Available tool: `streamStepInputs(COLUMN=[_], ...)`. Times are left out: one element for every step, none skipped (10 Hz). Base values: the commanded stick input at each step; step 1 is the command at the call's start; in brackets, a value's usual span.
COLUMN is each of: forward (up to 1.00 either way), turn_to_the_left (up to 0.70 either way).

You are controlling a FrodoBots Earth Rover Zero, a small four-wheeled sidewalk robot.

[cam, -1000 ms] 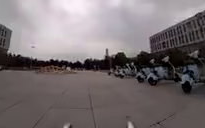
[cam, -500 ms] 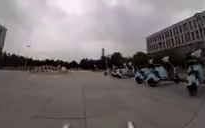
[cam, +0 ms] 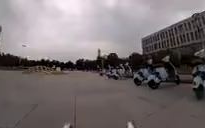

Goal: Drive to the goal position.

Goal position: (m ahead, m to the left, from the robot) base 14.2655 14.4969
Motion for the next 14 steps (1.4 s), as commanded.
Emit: streamStepInputs(forward=[0.7, 0.7, 0.7, 0.7, 0.7, 0.7, 0.7, 0.7, 0.7, 0.7, 0.7, 0.7, 0.7, 0.7], turn_to_the_left=[-0.03, 0.0, 0.0, 0.0, 0.0, 0.0, 0.0, 0.0, 0.0, 0.0, 0.0, 0.0, 0.0, 0.0])
